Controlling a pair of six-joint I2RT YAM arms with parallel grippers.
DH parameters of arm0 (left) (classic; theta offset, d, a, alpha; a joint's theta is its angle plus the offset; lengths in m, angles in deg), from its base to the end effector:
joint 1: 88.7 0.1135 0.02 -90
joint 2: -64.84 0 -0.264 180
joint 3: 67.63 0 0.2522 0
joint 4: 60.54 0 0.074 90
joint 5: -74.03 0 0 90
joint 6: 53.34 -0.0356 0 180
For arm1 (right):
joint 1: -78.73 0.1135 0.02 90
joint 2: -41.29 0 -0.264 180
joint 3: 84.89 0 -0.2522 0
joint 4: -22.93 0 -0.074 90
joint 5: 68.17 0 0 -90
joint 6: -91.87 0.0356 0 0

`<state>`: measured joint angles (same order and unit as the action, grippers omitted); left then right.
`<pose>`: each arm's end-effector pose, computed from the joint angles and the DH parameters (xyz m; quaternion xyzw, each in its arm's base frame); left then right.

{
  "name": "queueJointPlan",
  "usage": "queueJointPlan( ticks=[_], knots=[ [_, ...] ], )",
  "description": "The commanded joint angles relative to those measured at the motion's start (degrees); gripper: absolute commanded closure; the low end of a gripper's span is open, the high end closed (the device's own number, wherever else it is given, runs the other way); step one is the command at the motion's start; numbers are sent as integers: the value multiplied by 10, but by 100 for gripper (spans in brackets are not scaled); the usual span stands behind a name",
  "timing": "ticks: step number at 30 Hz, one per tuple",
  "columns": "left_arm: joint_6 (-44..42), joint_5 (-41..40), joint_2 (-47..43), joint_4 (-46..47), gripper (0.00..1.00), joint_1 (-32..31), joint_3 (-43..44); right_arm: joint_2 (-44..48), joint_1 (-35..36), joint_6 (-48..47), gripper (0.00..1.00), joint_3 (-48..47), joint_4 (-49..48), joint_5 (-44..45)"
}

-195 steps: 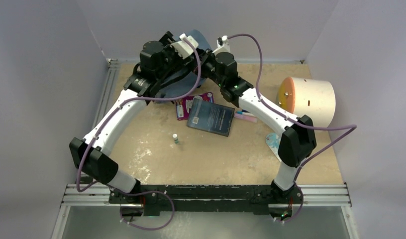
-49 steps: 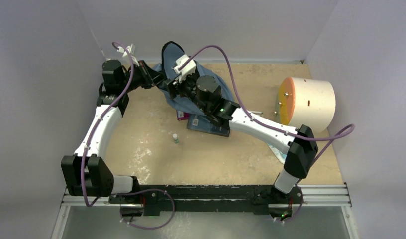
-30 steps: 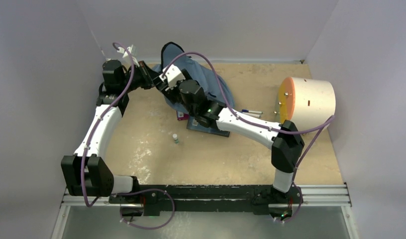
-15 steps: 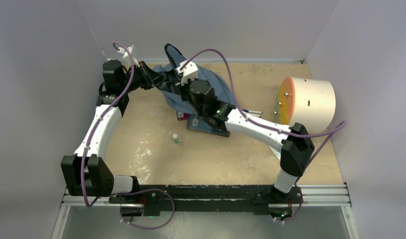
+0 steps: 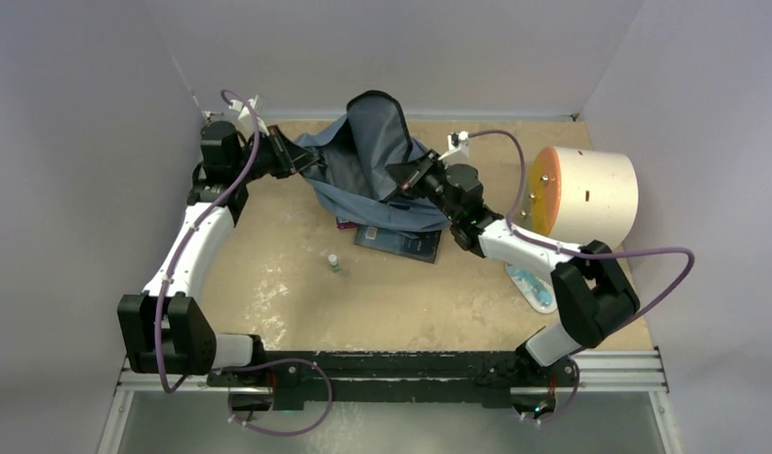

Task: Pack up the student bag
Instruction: Unzip the student bag at the center of the board, then adjust the student bag at the center of the board.

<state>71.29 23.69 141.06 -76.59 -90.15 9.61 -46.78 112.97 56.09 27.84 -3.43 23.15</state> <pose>0.3065 -0.0305 0.3481 -0.0153 0.7743 -0.4332 0.4610 0.2947 0.1996 0.2984 0.1250 0.6603 0.5110 0.5360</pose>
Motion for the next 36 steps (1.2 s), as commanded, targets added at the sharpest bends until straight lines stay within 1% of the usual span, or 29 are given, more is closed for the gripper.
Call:
queueJointPlan(
  ticks=[1,3,5,8,10,13,16,19,21,23,24,27,29,31,34,36],
  knots=[
    [-17,17,-25,27,100,-5,-3,-2,10,138,94,11,-48,-49],
    [-18,16,-27,26,100,-5,-7,-5,9,149,95,12,-8,-32],
    [-21,15,-29,24,100,-5,-9,0,10,140,95,12,28,-3],
    [-25,4,-33,24,100,-4,-15,22,10,127,95,6,100,69],
    [-26,-10,-35,5,100,-4,-19,41,10,117,97,9,143,104],
    [-17,-35,-34,6,100,-4,-23,60,10,103,100,25,178,149],
    [1,-55,-24,14,100,-3,-21,61,9,75,100,23,187,164],
    [18,-67,-13,15,100,0,-14,31,3,43,100,-26,239,160],
    [25,-69,-11,36,100,0,-12,10,1,23,100,-66,272,153],
    [27,-66,-11,40,100,1,-10,5,1,15,100,-66,274,150],
    [25,-63,-10,40,100,0,-10,8,2,13,96,-60,272,153],
    [24,-53,-10,40,100,0,-11,28,2,3,79,-46,277,178],
    [23,-40,-10,41,100,0,-12,49,1,-11,72,-47,292,206],
    [22,-31,-10,42,100,0,-13,73,2,-34,65,-58,316,240],
    [22,-25,-15,43,100,0,-17,101,1,-70,49,-85,356,293],
    [22,-28,-21,46,100,0,-22,115,2,-87,42,-99,375,300]
  ],
)
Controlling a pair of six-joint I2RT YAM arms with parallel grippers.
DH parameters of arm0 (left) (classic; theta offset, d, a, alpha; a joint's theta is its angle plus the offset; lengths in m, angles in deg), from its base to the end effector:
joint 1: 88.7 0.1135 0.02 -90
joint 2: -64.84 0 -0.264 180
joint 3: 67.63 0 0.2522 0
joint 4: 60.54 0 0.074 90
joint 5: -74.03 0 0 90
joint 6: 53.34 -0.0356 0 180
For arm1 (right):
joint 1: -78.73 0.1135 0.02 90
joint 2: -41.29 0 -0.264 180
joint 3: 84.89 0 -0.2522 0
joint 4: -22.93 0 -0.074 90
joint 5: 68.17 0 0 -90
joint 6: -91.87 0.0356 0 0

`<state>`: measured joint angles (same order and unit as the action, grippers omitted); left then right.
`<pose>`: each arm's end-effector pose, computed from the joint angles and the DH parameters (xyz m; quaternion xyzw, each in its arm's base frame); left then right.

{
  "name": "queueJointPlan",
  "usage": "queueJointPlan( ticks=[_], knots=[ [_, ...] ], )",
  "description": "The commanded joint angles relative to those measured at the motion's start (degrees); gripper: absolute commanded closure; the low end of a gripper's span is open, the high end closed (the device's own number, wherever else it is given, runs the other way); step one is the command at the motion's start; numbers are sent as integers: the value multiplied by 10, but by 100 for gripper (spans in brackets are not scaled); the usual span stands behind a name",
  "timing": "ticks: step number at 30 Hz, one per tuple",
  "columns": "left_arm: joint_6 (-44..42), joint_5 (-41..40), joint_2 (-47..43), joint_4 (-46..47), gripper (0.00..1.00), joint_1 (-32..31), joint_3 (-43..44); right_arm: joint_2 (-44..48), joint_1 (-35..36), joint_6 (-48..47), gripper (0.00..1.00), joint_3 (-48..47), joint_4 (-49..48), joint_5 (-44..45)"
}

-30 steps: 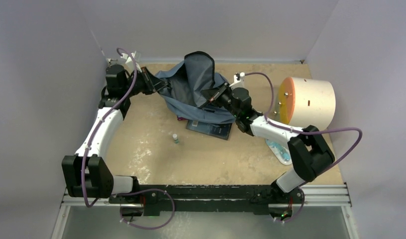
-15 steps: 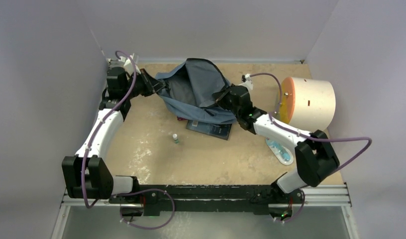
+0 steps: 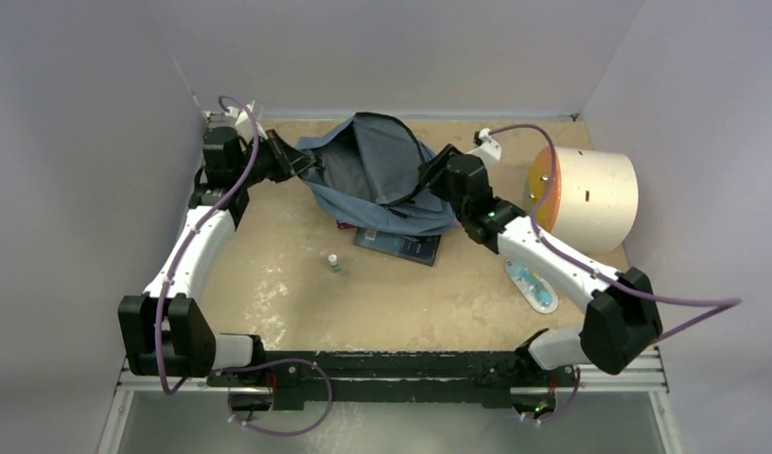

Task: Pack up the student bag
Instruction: Adjust the student bag at the center of the board.

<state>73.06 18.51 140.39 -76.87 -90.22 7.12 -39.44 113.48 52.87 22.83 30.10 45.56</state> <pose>0.3044 -0.0282 0.3352 -0.0624 0.7858 -0.4098 0.4590 0.2790 0.1761 0.3083 0.2332 0.7542 0.2825 0.5450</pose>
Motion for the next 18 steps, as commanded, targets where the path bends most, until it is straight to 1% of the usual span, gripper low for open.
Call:
queueJointPlan(
  ticks=[1,3,5,11,15,18],
  knots=[
    [4,21,-16,50,100,1,1,48,-3,-56,41,-53,52,76],
    [6,18,-18,51,100,1,2,66,-3,-67,41,-50,64,59],
    [8,18,-18,54,100,1,4,85,-2,-91,46,-24,59,22],
    [10,22,-15,53,100,1,21,131,-2,-91,51,29,156,-60],
    [9,23,-16,51,100,1,26,162,-2,-91,54,79,174,-159],
    [9,21,-15,46,100,1,30,176,-2,-73,56,118,167,-227]
  ],
)
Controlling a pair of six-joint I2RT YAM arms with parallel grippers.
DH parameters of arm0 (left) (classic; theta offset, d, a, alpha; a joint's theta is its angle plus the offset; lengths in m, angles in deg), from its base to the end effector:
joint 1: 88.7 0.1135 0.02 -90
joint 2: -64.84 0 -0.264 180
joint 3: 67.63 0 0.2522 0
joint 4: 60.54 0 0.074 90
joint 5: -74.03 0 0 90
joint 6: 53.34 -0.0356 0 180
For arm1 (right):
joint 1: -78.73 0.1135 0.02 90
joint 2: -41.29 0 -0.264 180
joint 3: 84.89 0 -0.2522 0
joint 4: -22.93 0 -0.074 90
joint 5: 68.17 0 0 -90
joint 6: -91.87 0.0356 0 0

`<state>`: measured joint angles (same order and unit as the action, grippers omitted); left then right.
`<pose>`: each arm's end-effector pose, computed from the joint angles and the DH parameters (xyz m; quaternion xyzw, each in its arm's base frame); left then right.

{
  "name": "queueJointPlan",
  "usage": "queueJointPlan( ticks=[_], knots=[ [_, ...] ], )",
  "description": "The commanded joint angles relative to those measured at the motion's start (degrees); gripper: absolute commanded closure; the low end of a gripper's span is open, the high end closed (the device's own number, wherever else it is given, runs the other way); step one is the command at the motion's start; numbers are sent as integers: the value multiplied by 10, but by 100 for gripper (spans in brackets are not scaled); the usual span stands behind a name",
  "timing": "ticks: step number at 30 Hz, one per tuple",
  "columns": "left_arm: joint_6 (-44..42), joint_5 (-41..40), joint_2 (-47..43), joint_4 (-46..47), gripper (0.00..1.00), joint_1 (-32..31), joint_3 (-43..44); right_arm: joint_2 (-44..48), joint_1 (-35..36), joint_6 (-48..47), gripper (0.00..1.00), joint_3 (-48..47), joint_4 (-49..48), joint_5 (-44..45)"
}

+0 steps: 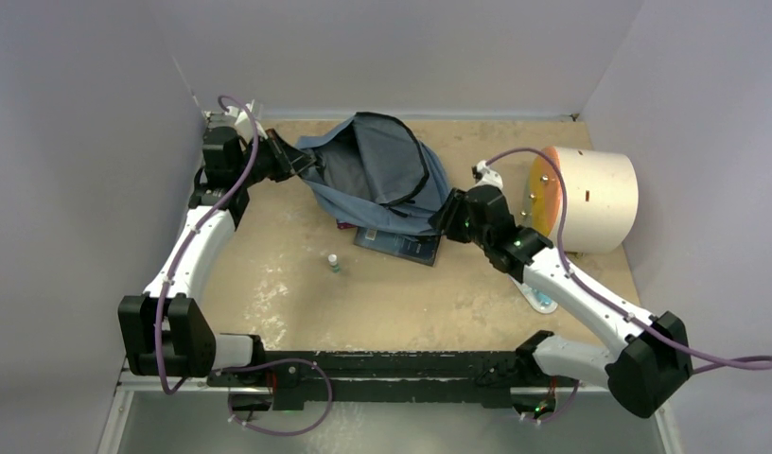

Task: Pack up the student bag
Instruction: Adjust the student bag at the center of the board.

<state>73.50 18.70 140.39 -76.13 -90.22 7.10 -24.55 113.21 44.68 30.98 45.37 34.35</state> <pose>0.3047 -0.0283 0.3364 -0.0618 0.7825 -0.4132 0.4616 0.2214 0.1427 0.3024 0.1197 0.8279 0.2659 0.4791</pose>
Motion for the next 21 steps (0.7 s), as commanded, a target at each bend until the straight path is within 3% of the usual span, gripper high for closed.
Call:
queueJointPlan(
  ticks=[1,7,13,17,21],
  knots=[
    [5,17,-15,34,100,1,32,29,3,16,56,51,-1,-135],
    [22,11,-17,24,100,1,38,-15,45,94,62,112,-123,-151],
    [25,-9,-38,-4,100,1,40,-104,114,169,59,98,-250,-30],
    [9,-36,-64,-42,100,1,47,-147,114,205,59,62,-261,35],
    [-8,-76,-96,-85,100,1,50,-183,110,175,58,1,-267,110]
  ],
)
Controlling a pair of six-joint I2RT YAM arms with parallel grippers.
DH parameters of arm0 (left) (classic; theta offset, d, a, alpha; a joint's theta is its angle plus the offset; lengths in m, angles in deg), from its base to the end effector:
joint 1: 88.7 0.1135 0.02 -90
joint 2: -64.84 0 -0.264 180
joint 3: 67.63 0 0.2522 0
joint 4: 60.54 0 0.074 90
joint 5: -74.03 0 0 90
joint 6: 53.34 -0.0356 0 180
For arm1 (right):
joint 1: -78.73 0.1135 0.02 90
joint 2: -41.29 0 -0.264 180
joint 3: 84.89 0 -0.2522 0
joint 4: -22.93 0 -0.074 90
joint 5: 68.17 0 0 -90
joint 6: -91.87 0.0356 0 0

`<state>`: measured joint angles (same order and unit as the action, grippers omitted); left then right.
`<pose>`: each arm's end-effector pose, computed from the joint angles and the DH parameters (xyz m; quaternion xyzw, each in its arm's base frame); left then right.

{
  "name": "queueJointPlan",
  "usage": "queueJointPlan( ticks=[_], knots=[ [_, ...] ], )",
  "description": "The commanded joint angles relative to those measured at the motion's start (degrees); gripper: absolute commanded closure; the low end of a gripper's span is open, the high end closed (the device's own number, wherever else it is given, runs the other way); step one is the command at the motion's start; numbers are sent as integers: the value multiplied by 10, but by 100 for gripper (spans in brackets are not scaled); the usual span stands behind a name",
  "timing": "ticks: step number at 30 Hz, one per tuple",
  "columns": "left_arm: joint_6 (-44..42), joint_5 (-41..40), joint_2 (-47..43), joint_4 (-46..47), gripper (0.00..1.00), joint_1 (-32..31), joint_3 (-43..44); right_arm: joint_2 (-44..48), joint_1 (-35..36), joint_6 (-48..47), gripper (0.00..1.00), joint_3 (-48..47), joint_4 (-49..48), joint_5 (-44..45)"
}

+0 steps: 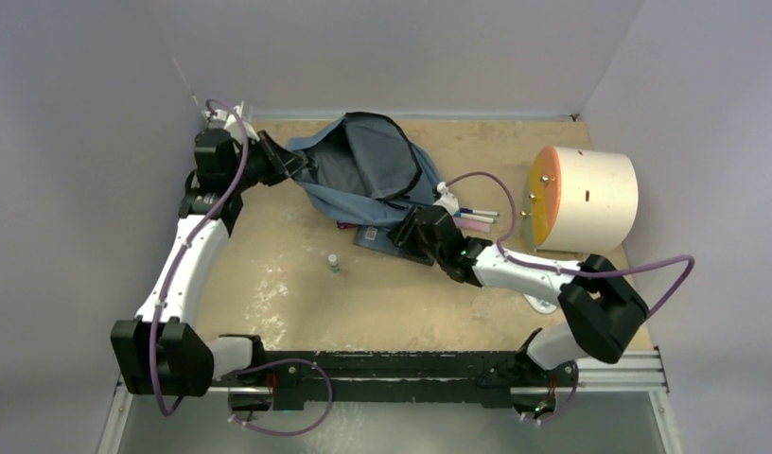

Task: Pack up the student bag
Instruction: Adjust the student bag at the center of the board.

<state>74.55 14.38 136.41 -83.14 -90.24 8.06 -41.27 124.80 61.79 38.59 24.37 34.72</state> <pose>0.2868 -0.0257 0.3489 -0.0989 0.7918 -0.3902 0.4593 0.2200 0.2169 0.2144 0.1602 0.8362 0.3540 0.3870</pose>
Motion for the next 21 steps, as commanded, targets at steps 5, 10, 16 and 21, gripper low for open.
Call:
queueJointPlan(
  ticks=[5,10,16,21],
  knots=[
    [-32,-72,-93,-57,100,1,39,-82,-34,-60,57,-179,-54,113],
    [-42,-143,-145,-93,100,1,9,-205,-66,-158,58,-327,-43,25],
    [-42,-207,-207,-112,100,1,-65,-397,-68,-271,59,-561,40,-108],
    [-39,-229,-230,-110,100,1,-133,-429,-68,-310,57,-614,40,-134]
  ],
)
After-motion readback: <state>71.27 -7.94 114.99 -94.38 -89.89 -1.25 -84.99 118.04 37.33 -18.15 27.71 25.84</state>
